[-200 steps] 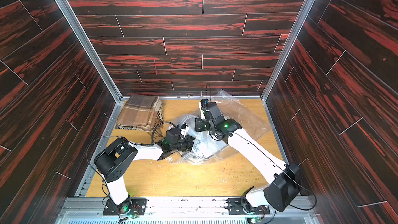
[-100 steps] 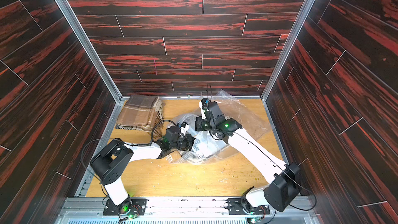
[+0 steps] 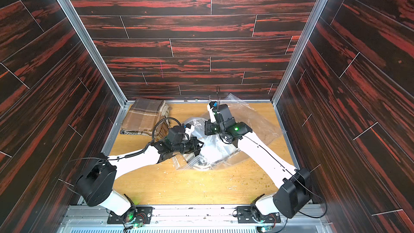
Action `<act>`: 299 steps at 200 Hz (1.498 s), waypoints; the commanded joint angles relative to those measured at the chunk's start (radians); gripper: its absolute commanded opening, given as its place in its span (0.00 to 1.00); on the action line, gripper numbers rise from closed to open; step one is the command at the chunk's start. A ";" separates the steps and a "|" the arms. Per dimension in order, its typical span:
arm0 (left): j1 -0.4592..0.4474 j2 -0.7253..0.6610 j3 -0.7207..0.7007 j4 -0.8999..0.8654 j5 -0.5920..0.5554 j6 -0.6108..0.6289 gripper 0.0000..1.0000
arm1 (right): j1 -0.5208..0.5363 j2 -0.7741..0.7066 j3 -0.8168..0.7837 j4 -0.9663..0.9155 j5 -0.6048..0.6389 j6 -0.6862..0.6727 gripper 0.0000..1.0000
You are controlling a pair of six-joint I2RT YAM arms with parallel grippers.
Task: Take the scarf out of the vacuum bag
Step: Take out the scarf from the vacuum bag.
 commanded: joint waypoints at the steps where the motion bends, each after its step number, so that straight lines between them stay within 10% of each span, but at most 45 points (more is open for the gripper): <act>1: 0.000 -0.078 0.039 -0.128 -0.019 0.083 0.00 | -0.012 0.010 -0.011 0.044 -0.033 -0.025 0.04; 135: 0.068 -0.133 0.233 -0.884 0.011 0.492 0.00 | -0.019 0.025 -0.073 0.105 -0.081 -0.057 0.04; 214: 0.081 -0.127 0.442 -1.333 -0.496 0.721 0.00 | -0.019 0.018 -0.119 0.154 -0.024 -0.059 0.04; 299: 0.082 -0.137 0.417 -1.306 -1.111 0.801 0.00 | -0.020 0.007 -0.158 0.164 0.067 -0.034 0.02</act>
